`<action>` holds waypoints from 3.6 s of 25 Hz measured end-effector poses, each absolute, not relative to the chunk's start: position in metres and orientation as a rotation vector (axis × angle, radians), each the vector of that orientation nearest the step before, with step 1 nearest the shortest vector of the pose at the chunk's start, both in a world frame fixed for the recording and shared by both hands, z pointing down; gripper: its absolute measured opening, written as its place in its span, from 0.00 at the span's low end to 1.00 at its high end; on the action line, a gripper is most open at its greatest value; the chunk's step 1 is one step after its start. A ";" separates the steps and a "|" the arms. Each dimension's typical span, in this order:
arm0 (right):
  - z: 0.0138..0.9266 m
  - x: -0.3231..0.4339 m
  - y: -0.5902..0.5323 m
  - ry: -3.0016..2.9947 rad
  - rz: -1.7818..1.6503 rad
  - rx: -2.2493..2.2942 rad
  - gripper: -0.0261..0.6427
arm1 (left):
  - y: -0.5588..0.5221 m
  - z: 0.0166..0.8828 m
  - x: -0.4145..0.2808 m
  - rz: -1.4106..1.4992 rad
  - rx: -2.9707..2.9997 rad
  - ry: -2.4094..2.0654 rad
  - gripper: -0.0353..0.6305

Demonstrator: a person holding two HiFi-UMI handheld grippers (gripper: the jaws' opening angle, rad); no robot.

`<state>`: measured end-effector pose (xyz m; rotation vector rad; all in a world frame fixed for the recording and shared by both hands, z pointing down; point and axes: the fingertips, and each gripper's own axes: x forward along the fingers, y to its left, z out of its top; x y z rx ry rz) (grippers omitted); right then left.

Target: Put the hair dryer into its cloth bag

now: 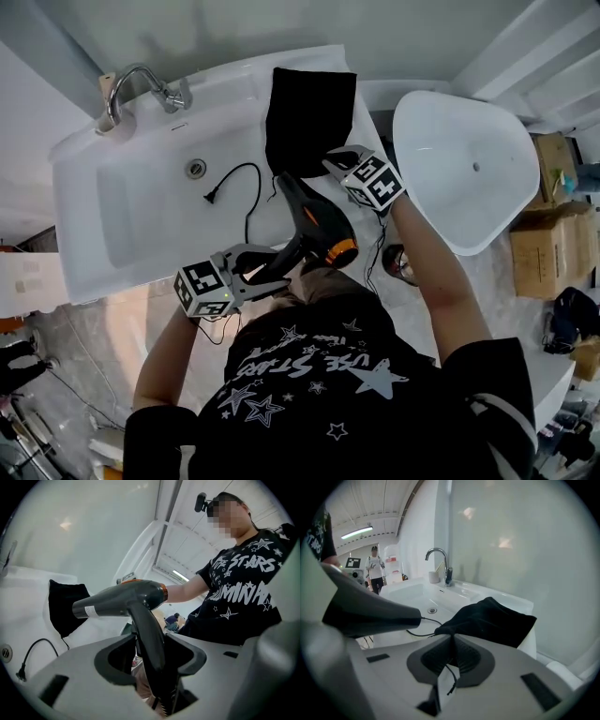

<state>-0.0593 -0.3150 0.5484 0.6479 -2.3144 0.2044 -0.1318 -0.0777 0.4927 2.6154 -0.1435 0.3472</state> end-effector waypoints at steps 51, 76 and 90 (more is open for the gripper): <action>0.521 -0.042 -0.317 -2.404 0.274 0.424 0.07 | -0.177 0.527 -0.115 0.793 2.599 0.092 0.36; 0.489 -0.031 -0.318 -2.474 0.097 0.396 0.07 | -0.249 0.542 -0.126 1.109 2.615 -0.074 0.36; 0.494 -0.017 -0.318 -2.433 -0.025 0.394 0.07 | -0.284 0.537 -0.130 1.109 2.563 -0.257 0.36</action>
